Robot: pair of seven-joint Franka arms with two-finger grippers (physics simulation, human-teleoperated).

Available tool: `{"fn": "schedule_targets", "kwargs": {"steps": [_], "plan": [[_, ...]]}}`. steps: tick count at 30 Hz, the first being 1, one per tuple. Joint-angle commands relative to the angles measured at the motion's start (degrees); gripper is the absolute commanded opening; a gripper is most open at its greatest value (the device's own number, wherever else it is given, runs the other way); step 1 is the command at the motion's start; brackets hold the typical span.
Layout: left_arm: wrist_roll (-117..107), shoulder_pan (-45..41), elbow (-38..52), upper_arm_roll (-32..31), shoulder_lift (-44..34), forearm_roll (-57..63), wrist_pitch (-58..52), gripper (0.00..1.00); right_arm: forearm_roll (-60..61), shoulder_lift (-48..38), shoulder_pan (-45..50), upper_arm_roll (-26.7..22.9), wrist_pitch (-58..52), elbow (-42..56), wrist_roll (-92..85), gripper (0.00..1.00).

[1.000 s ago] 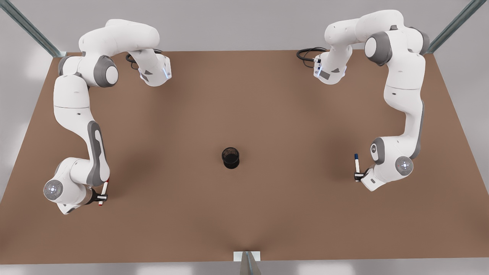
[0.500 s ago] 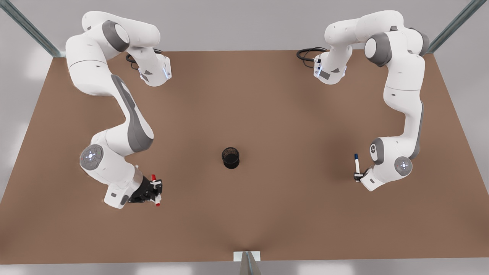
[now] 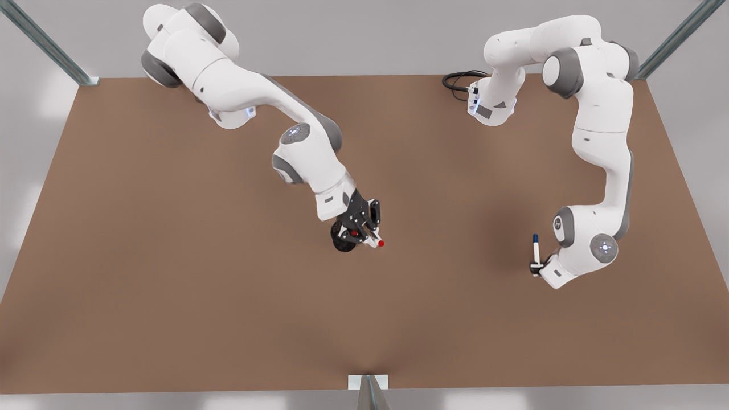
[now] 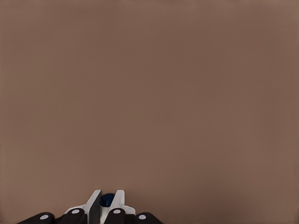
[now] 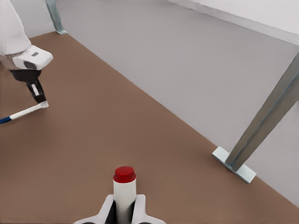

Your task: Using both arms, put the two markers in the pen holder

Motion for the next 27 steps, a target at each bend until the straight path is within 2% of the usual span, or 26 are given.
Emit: {"fn": "schedule_targets", "kwargs": {"steps": [1, 5, 7, 14, 17, 27], "plan": [[0.6, -0.4, 1.3, -0.1, -0.1, -0.9, -3.0, 0.21, -6.7, -1.6, -1.5, -0.3, 21.8, -5.7, 23.9, 0.21], [-0.4, -1.2, 2.9, -0.1, -0.3, -0.8, -4.9, 0.21, -11.9, -1.0, -1.7, -2.1, 28.6, -9.4, 23.9, 0.21], [-1.2, -2.5, 5.6, 0.0, -0.7, -0.6, -9.2, 0.21, -12.0, -0.9, -1.5, -2.7, 33.7, -12.5, 23.9, 0.21], [-6.1, -5.0, 9.2, -1.1, -3.4, -1.6, -12.7, 0.21, -13.9, -1.6, -0.9, -5.6, 41.4, -20.1, 23.7, 0.21], [-13.7, -7.5, 13.5, -1.9, -3.6, -6.6, -18.7, 0.21, -24.6, -1.6, -3.0, -9.1, 41.5, -20.2, 23.7, 0.21], [-17.7, -10.4, 13.5, -1.8, -3.7, -7.8, -18.7, 0.21, -29.3, 0.4, -3.2, -9.8, 41.5, -22.8, 23.8, 0.21]]}}
